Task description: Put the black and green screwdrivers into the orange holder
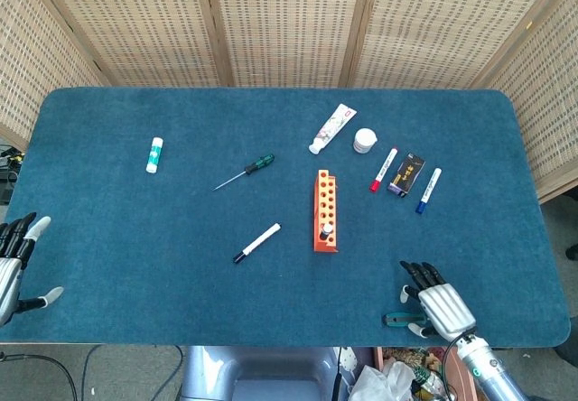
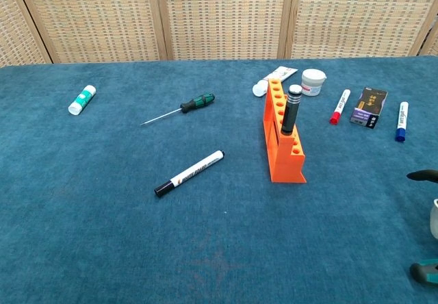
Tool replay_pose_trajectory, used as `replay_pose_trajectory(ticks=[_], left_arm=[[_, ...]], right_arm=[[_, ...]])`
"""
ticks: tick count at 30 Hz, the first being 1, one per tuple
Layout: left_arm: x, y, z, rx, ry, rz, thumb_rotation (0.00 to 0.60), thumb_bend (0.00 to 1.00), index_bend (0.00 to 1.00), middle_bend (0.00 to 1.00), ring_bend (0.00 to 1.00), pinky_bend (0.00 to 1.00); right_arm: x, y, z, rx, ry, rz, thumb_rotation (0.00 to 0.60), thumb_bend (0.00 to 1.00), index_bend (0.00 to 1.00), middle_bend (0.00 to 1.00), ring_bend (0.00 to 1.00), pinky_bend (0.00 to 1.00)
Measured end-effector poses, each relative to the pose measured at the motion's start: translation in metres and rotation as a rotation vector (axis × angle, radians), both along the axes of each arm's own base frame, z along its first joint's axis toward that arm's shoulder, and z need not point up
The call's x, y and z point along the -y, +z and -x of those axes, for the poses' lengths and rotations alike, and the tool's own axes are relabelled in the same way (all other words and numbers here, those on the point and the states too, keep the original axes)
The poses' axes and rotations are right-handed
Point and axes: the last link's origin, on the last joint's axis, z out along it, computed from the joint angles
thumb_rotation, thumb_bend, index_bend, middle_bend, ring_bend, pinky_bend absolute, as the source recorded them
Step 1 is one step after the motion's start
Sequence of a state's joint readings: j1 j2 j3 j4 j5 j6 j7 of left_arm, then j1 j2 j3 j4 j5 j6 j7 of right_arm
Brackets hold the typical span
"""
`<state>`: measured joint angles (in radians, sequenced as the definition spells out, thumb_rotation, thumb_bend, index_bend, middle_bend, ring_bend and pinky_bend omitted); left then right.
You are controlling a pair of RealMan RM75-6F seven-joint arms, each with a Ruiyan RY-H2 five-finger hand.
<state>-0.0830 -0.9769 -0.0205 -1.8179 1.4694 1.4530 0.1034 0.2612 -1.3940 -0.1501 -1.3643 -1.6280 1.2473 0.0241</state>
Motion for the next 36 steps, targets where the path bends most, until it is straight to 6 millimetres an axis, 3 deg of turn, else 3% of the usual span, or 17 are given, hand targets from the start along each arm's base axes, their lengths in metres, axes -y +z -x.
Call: replay_pose_trajectory(ticks=[18,36], left_arm=[[-0.001,-0.002,0.0,-0.01,0.006,0.003,0.6,0.0,0.0,0.0,0.0,0.0],[-0.001,-0.001,0.0,-0.005,0.007,0.0,0.6,0.0,0.0,0.0,0.0,0.0]], right_arm=[[-0.006,-0.006,0.0,0.007,-0.03,-0.053,0.6,0.17,0.44,0.0,0.0,0.0],[-0.009,-0.015,0.002,0.002,-0.045,-0.092,0.6,0.23,0.46,0.0,0.0,0.0]])
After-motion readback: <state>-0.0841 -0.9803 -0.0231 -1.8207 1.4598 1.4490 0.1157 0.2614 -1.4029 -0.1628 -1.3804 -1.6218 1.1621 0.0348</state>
